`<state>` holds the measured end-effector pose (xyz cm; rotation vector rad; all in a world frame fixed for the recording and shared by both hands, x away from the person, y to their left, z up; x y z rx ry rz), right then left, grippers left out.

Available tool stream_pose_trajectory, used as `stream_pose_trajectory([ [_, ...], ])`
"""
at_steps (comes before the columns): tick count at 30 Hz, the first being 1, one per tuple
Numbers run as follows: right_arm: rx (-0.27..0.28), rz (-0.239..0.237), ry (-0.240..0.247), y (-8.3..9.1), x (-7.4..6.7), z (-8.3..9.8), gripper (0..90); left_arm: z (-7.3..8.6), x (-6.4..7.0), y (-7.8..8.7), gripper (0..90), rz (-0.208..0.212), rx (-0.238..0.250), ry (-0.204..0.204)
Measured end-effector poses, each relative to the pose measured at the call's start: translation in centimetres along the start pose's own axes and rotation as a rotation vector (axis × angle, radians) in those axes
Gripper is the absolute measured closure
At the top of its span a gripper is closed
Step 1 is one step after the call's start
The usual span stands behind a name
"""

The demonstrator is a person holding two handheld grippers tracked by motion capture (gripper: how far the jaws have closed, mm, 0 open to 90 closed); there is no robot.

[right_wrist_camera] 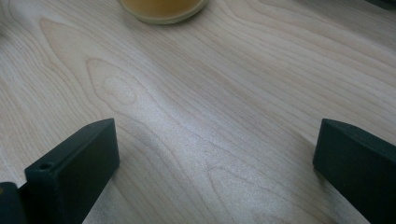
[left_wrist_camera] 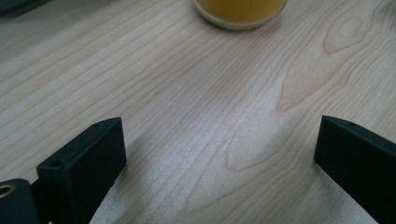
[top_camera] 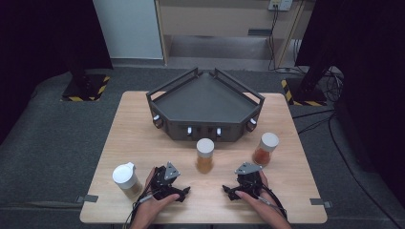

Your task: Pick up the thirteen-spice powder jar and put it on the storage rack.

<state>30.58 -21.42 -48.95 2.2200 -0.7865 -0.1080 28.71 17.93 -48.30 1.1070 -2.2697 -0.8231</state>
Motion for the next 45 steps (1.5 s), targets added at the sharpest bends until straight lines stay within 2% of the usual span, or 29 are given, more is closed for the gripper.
stream_pose_trajectory([
  [6, 0.0, 0.0, 0.0, 0.0, 0.0, 0.0, 0.4, -0.5, 0.4, 0.9, 1.7, 0.0, 0.008, -0.012],
  [21, 0.0, 0.001, 0.0, 0.0, 0.0, 0.0, 0.5, -1.2, 0.7, 2.8, 2.2, 0.006, 0.021, -0.012],
  [32, 0.0, 0.002, -0.001, 0.0, 0.0, 0.0, 0.5, -1.7, 0.5, 4.7, 2.2, 0.004, 0.044, -0.006],
  [45, 0.0, 0.003, -0.002, 0.0, -0.1, 0.0, 0.5, -2.8, 0.9, 7.1, 2.3, 0.006, 0.073, -0.021],
])
Point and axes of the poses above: each handheld gripper's, and its own axes: y roughly backward along the jaws, z roughly out of its underside, x roughly to its right, the point moved 6 cm from there along -y, roughly forward along the jaws, and after that the axes turned 13 degrees about y, right-handed, at the moved point
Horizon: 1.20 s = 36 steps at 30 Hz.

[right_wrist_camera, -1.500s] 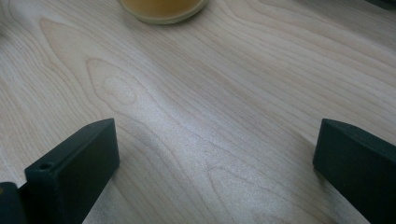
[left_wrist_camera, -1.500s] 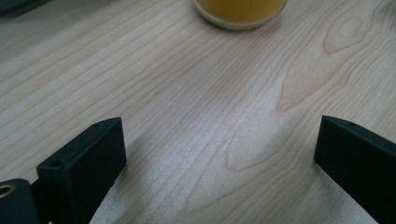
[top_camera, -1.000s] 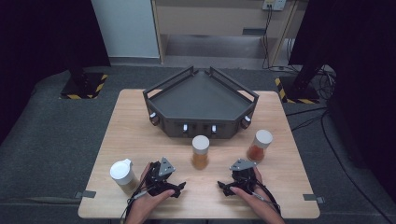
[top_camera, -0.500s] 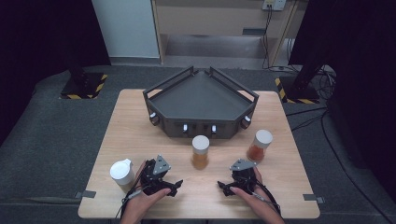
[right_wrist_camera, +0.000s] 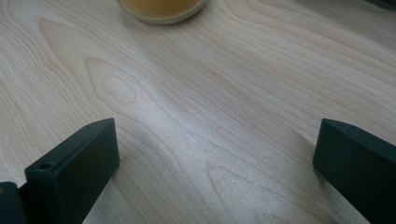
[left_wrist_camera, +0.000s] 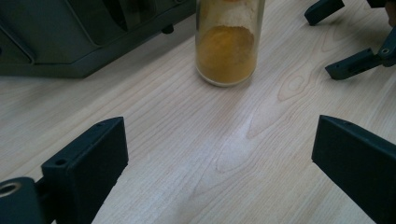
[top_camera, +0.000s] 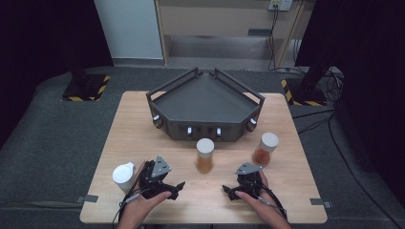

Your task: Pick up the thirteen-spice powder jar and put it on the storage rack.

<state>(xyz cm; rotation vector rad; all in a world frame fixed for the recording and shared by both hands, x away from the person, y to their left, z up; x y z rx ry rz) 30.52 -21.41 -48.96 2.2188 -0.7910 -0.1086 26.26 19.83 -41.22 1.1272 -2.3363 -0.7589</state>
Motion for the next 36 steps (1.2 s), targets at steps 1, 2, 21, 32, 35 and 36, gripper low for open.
stream_pose_trajectory([
  [1, 0.0, 0.0, 0.0, 0.0, 0.0, 0.0, 0.5, -0.1, 0.0, 0.1, 2.3, -0.001, 0.002, -0.002],
  [2, 0.0, 0.0, 0.0, 0.0, 0.0, 0.0, 0.5, -0.1, 0.0, 0.1, 2.3, -0.001, 0.002, -0.002],
  [21, 0.0, 0.001, -0.001, 0.0, 0.0, 0.0, 0.5, -1.0, -0.3, 2.3, 2.3, -0.012, 0.029, -0.002],
  [32, 0.0, 0.001, -0.001, 0.0, 0.0, 0.0, 0.5, -1.1, -0.7, 3.4, 2.3, -0.02, 0.045, 0.005],
  [35, 0.0, 0.001, -0.001, 0.0, 0.0, 0.0, 0.5, -1.1, -0.8, 3.6, 2.2, -0.023, 0.048, 0.005],
  [36, 0.0, 0.001, -0.001, 0.0, 0.0, 0.0, 0.5, -1.1, -0.8, 3.9, 2.3, -0.026, 0.054, 0.005],
])
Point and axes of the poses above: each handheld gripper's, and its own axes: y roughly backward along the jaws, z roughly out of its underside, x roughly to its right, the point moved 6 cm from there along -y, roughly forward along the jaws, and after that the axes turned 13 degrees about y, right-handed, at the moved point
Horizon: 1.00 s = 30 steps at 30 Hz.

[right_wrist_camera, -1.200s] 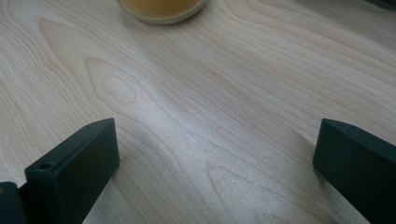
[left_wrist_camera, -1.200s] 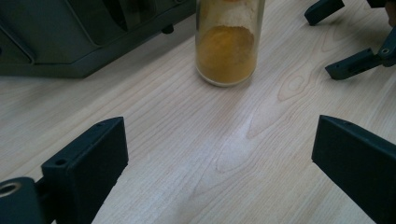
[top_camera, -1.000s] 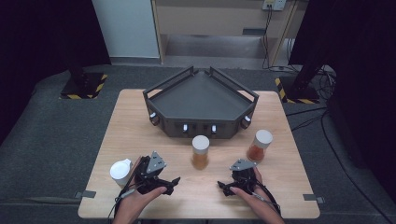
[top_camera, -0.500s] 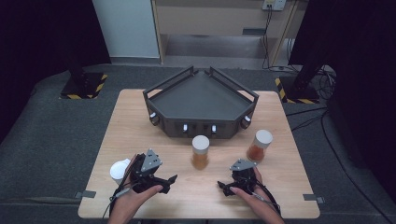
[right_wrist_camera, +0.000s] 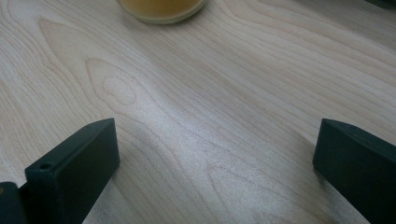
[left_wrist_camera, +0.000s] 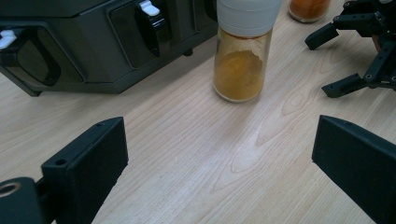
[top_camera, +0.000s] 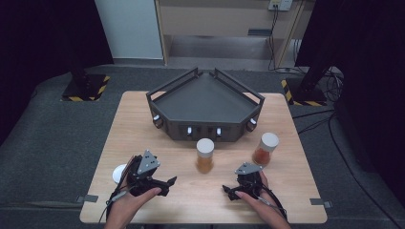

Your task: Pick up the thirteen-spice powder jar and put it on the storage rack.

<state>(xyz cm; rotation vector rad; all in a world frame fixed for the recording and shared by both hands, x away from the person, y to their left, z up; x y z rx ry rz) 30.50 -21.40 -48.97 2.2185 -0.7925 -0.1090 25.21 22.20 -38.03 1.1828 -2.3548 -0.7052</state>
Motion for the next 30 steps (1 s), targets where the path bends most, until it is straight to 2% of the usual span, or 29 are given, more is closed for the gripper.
stream_pose_trajectory([
  [13, 0.0, 0.0, 0.0, 0.0, 0.0, 0.0, 0.5, 0.1, -0.7, 1.3, 2.2, -0.02, 0.016, 0.004],
  [30, 0.0, 0.001, -0.001, 0.0, 0.0, 0.0, 0.5, 0.7, -2.1, 3.0, 2.2, -0.057, 0.039, 0.029],
])
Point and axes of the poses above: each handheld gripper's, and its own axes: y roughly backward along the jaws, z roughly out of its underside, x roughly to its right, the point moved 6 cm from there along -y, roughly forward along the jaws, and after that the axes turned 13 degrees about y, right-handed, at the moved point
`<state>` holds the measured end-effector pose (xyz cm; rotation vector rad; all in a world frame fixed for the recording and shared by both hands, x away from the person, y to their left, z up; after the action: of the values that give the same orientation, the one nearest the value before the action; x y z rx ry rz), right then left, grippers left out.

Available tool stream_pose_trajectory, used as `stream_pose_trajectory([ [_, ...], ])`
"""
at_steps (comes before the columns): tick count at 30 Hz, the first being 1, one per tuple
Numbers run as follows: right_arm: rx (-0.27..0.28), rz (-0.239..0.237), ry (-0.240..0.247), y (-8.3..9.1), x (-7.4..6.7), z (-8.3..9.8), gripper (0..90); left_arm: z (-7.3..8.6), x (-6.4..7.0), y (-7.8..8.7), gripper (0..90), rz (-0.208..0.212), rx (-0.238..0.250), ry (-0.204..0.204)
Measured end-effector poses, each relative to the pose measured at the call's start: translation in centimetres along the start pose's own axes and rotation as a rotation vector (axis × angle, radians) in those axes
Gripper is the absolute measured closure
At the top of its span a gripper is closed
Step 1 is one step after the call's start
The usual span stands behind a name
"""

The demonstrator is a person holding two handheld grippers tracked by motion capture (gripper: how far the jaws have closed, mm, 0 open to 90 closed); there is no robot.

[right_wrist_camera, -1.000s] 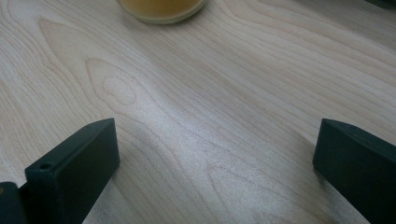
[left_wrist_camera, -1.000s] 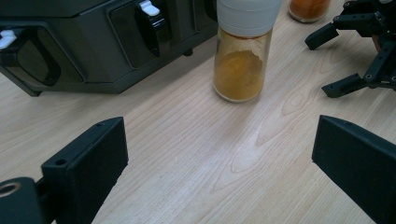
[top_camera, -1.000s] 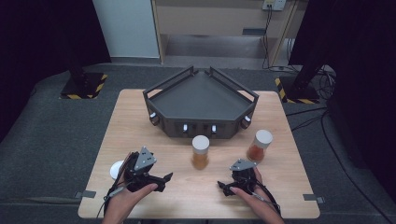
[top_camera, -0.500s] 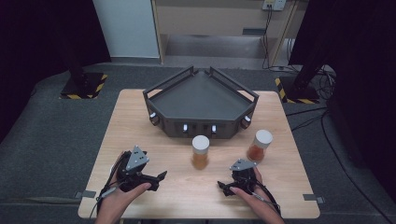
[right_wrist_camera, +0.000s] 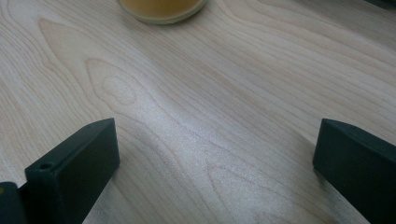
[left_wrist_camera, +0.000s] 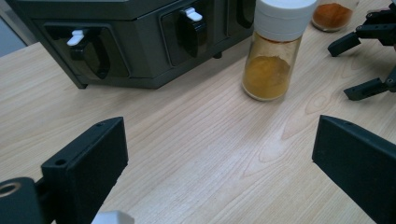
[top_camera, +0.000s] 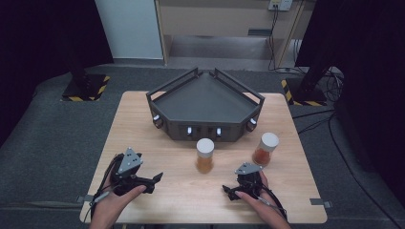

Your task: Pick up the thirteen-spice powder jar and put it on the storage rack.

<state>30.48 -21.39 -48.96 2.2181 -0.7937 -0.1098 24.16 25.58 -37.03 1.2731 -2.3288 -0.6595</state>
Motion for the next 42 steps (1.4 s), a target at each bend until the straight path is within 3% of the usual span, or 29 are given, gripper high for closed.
stream_pose_trajectory([
  [42, 0.0, 0.001, -0.001, 0.0, 0.0, 0.0, 0.5, 3.3, -3.3, 3.0, 1.9, -0.073, 0.054, 0.088],
])
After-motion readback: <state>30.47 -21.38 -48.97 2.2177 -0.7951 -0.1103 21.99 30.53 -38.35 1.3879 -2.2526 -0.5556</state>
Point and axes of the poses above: each handheld gripper's, and its own axes: y roughly backward along the jaws, z roughly out of its underside, x roughly to its right, the point moved 6 cm from there along -y, roughly forward along the jaws, and after that the axes turned 13 degrees about y, right-handed, at the moved point
